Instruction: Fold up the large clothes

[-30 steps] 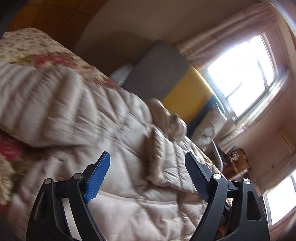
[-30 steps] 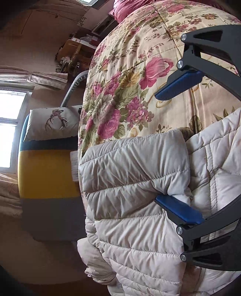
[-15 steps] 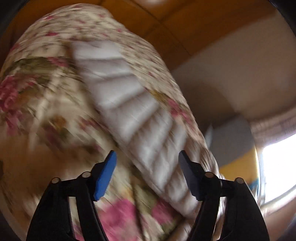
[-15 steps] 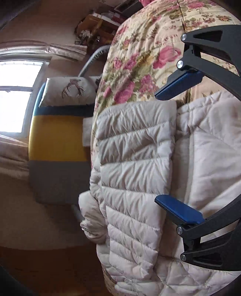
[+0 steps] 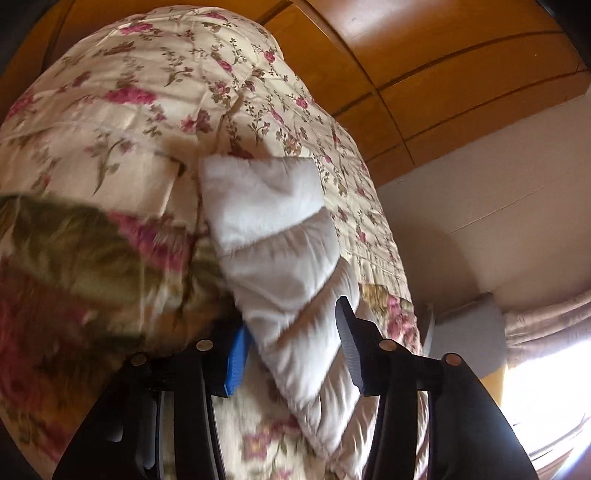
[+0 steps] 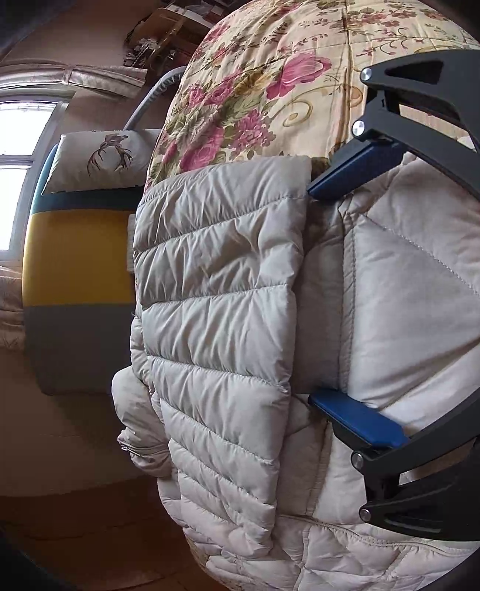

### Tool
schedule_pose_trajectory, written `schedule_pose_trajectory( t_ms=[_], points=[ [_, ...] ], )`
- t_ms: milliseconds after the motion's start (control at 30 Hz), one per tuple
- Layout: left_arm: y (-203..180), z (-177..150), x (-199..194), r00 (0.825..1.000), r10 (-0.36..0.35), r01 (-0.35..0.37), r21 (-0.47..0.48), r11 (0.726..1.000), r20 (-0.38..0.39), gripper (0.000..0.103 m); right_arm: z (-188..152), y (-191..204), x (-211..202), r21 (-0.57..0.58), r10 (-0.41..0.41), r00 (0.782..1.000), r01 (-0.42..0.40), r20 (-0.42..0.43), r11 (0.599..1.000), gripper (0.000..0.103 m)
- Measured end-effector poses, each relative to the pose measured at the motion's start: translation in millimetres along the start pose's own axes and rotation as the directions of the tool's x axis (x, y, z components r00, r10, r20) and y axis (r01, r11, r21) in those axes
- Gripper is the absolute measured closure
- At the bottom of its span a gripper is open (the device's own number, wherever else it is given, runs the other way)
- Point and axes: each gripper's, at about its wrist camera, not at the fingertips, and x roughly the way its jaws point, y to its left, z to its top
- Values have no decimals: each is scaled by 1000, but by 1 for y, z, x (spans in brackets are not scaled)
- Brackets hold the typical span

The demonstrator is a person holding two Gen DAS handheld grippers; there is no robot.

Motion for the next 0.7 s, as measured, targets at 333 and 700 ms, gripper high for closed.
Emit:
schedule_pose_trajectory(
  t_ms=[333,700],
  points=[
    [-5,16,13,998,71,-71,46,996,1,96,0,0,2,-5,-7,1000,7,-9,1000,2],
    [-93,-17,-69,987,-52,3,309,951,151,97,0,0,2,-4,-6,1000,6,-8,1000,2]
  ],
)
